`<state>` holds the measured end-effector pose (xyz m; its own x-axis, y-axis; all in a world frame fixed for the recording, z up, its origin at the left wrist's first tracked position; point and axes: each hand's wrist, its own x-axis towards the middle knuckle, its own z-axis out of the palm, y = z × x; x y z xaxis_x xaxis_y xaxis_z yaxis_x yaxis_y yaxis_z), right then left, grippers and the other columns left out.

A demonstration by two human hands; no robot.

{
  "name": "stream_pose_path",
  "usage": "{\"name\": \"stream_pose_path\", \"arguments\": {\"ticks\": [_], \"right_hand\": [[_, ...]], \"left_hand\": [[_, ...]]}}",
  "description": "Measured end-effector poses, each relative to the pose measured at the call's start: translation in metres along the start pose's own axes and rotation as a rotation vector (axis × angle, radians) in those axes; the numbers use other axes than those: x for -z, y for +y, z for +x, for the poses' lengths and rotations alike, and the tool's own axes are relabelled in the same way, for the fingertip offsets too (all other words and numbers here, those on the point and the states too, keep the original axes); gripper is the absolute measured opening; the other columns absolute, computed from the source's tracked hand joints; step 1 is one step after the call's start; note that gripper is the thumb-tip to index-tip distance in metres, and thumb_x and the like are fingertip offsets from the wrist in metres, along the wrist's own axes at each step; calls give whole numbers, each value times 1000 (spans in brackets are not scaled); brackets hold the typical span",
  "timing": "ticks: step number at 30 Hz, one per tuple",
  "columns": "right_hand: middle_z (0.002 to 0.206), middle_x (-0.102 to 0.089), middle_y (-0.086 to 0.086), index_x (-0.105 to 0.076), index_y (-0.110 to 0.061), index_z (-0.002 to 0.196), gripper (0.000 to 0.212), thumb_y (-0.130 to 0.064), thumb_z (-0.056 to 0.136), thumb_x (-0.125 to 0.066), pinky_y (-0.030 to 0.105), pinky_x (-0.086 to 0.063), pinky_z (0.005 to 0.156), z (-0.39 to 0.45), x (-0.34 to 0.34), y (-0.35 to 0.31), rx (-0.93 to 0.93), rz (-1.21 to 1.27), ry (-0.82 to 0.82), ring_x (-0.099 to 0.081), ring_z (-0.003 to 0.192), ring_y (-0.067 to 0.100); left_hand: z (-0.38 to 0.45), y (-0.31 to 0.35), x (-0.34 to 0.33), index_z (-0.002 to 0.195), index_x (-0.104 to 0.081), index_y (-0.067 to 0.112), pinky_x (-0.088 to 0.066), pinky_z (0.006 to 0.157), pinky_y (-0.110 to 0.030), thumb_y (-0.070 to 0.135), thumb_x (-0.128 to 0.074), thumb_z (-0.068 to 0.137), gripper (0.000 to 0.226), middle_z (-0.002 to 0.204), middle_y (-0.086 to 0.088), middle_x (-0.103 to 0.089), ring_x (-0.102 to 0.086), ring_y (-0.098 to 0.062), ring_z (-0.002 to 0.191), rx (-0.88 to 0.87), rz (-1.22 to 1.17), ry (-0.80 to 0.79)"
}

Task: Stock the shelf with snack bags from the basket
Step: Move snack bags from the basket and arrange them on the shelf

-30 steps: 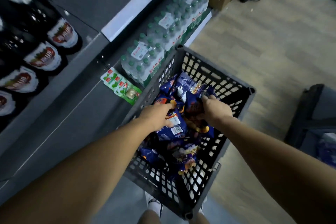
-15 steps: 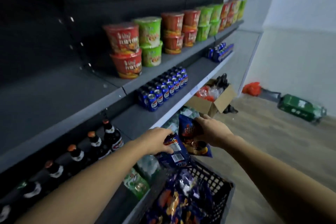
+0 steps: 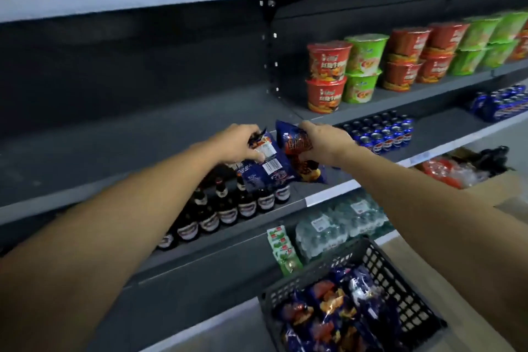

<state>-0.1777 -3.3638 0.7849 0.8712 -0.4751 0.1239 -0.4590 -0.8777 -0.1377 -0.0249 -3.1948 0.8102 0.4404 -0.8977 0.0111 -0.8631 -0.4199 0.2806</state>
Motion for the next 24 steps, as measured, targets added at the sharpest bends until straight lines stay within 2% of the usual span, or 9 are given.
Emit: {"name": "stream_pose_path", "arguments": {"ticks": [4,10,13,16,24], "right_hand": [[123,-57,9,-42,-17,128,65,-43,79,-76,39,-44,81,29,-3,-64,142,21,4,-57,111,32],[126,-55,4,-39,-21,133,60,-50,87,-64,41,-44,88,54,-3,-183,350,38,36,-56,113,31],[127,-55,2,-39,-23,133,61,-49,84,-64,41,-44,89,63,-6,-260,458,38,56,-56,113,30],[126,-56,-1,-39,-26,133,60,-50,83,-63,40,-43,89,68,-11,-348,544,42,50,-57,112,28],[119,-57,-4,-42,-29,121,47,-49,84,-62,34,-41,76,76,-39,-572,742,37,21,-59,106,23]], "left_hand": [[-48,-61,34,120,-57,17,-42,76,-31,37,-81,76,54,111,-5,-66,-59,-24,96,154,10,57],[-150,-171,84,125,-54,20,-48,87,-36,37,-78,78,56,114,-3,-65,-58,-24,101,419,76,148],[-211,-225,104,128,-52,24,-49,92,-42,40,-76,78,58,117,-2,-64,-59,-24,104,543,87,190],[-271,-277,121,130,-50,25,-47,93,-43,40,-74,80,57,119,-1,-64,-58,-23,106,608,105,206],[-428,-414,162,147,-33,31,-37,104,-45,43,-67,87,70,143,0,-50,-45,-26,130,811,231,234]]}}
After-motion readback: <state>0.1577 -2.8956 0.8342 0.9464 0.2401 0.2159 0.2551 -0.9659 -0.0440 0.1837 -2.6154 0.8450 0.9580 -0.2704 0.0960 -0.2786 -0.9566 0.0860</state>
